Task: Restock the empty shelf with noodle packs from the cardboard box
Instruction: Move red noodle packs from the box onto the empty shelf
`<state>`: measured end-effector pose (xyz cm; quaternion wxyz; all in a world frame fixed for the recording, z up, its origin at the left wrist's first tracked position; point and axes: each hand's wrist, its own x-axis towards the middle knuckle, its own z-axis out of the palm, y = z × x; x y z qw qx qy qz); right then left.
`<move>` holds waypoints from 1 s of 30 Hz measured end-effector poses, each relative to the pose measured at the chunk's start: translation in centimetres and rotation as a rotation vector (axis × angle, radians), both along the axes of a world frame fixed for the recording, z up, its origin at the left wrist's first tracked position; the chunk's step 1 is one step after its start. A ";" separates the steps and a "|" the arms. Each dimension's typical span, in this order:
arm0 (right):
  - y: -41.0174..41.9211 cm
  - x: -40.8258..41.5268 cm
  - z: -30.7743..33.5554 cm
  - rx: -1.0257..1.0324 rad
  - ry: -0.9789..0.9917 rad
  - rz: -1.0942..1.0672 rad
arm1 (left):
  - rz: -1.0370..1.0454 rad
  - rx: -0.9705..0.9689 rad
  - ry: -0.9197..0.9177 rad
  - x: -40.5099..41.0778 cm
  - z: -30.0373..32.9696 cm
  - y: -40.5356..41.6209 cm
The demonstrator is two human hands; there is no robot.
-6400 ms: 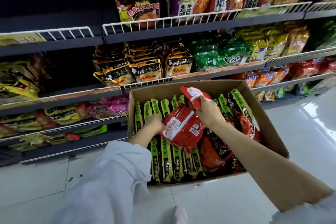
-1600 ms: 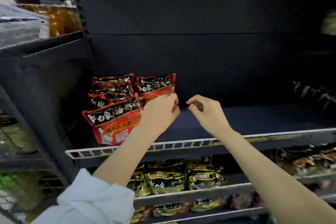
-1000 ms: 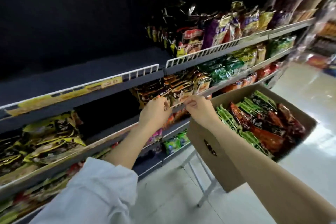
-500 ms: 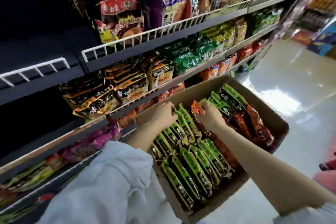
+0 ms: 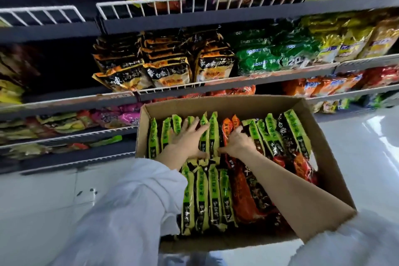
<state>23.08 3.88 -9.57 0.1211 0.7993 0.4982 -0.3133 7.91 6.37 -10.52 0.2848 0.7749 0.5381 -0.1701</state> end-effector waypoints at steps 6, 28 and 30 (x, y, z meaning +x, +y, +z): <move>0.3 0.8 0.5 0.098 -0.006 -0.046 | 0.090 0.029 -0.020 0.6 0.2 -1.1; 0.8 -0.4 21.2 0.504 1.101 -0.116 | 1.022 -0.150 -1.341 -3.7 16.8 -2.8; 1.1 -3.3 22.3 0.442 1.100 -0.058 | 1.075 -0.075 -1.437 -6.2 17.6 -3.1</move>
